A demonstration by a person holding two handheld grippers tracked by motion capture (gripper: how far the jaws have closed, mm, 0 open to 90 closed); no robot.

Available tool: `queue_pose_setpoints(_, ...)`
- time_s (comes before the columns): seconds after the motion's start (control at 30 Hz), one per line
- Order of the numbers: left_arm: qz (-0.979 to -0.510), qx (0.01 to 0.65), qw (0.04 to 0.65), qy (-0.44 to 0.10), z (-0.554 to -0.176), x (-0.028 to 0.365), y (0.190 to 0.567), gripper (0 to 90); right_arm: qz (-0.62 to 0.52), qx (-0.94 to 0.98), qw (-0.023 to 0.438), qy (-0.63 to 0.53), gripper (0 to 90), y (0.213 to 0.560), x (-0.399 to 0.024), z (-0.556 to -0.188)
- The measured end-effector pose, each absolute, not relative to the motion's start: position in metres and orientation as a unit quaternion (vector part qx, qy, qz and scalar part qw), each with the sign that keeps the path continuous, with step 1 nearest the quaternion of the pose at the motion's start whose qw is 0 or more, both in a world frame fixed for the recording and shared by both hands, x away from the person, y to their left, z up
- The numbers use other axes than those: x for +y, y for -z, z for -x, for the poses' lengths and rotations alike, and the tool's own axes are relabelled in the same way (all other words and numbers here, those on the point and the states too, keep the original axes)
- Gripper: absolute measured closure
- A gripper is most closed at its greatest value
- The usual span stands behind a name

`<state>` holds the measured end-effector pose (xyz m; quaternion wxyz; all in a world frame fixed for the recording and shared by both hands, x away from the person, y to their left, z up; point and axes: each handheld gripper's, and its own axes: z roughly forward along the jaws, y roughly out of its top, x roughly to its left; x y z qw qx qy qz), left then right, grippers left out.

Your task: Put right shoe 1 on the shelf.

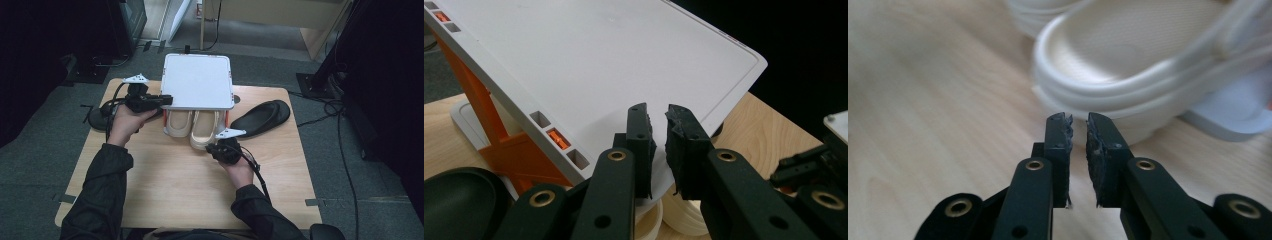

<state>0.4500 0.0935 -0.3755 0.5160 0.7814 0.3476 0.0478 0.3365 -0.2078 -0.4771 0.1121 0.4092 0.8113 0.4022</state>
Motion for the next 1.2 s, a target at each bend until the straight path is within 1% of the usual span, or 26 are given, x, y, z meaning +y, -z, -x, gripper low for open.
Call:
queue_pose_setpoints(0.2, -0.783, 0.347, 0.514, -0.052, -0.449, 0.093, 0.375, 80.6, -0.387, 0.823, 0.095, -0.405, 79.9, 0.482, -0.187, -0.334)
queue_pose_setpoints(0.3, -0.782, 0.348, 0.515, -0.049, -0.450, 0.094, 0.375, 80.5, -0.387, 0.824, 0.098, -0.401, 79.3, 0.486, -0.182, -0.337)
queue_pose_setpoints(0.33, -0.782, 0.348, 0.515, -0.049, -0.450, 0.094, 0.375, 80.6, -0.386, 0.824, 0.101, -0.402, 81.0, 0.486, -0.182, -0.340)
queue_pose_setpoints(0.37, -0.781, 0.348, 0.516, -0.048, -0.450, 0.094, 0.375, 80.5, -0.386, 0.823, 0.100, -0.403, 80.0, 0.487, -0.184, -0.342)
queue_pose_setpoints(0.5, -0.782, 0.348, 0.515, -0.048, -0.450, 0.094, 0.375, 80.6, -0.391, 0.826, 0.126, -0.386, 79.2, 0.483, -0.190, -0.348)
queue_pose_setpoints(0.63, -0.782, 0.348, 0.516, -0.048, -0.450, 0.093, 0.375, 80.6, -0.407, 0.820, 0.120, -0.384, 79.2, 0.482, -0.199, -0.358)
queue_pose_setpoints(1.0, -0.782, 0.349, 0.513, -0.052, -0.449, 0.093, 0.375, 80.5, -0.413, 0.816, 0.125, -0.385, 77.0, 0.485, -0.202, -0.371)
queue_pose_setpoints(1.1, -0.781, 0.350, 0.515, -0.048, -0.450, 0.094, 0.375, 80.3, -0.413, 0.814, 0.115, -0.392, 73.6, 0.485, -0.204, -0.372)
queue_pose_setpoints(1.2, -0.780, 0.352, 0.516, -0.049, -0.449, 0.093, 0.374, 77.8, -0.408, 0.820, 0.091, -0.392, 71.8, 0.486, -0.205, -0.370)
